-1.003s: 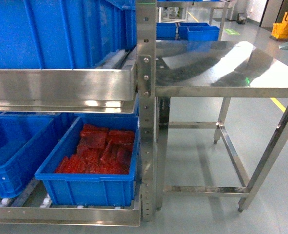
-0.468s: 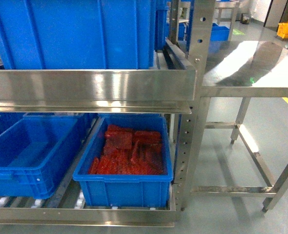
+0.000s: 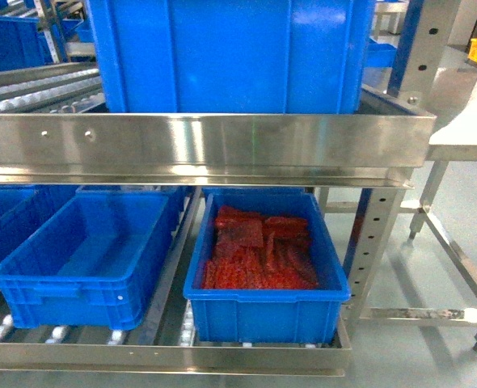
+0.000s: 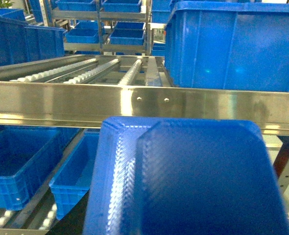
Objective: Sort blue parts and orange caps into right shelf containers
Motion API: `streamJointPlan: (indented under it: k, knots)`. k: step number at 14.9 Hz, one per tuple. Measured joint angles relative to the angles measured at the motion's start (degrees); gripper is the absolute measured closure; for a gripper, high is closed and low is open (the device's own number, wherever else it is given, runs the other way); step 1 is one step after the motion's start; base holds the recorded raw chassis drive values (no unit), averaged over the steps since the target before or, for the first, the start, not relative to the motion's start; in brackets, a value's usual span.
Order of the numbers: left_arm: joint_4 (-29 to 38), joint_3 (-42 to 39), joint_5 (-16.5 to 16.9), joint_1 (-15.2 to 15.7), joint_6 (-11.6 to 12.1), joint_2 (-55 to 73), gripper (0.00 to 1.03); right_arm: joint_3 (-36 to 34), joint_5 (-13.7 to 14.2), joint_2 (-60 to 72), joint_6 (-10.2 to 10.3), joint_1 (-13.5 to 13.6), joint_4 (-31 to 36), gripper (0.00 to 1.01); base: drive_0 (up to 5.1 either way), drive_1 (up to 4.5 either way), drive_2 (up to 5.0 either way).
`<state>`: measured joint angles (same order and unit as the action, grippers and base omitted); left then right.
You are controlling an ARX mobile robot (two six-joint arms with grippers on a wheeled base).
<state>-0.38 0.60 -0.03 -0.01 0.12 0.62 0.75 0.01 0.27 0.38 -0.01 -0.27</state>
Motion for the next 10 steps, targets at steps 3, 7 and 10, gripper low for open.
streamJointPlan:
  k: [3, 7, 10]
  knots:
    - [0.15, 0.00, 0.04, 0.00, 0.02, 0.00, 0.60, 0.00, 0.00, 0.00, 0.00, 0.00, -0.07, 0.57, -5.1, 2.39, 2.4]
    - [0.00, 0.00, 0.00, 0.00, 0.00, 0.00, 0.60, 0.00, -0.02, 0.00, 0.00, 0.00, -0.07, 0.57, -5.1, 2.35, 2.3]
    - [0.20, 0.00, 0.00, 0.00, 0.00, 0.00, 0.60, 0.00, 0.00, 0.00, 0.00, 0.00, -0.04, 0.57, -5.0, 2.49, 2.5]
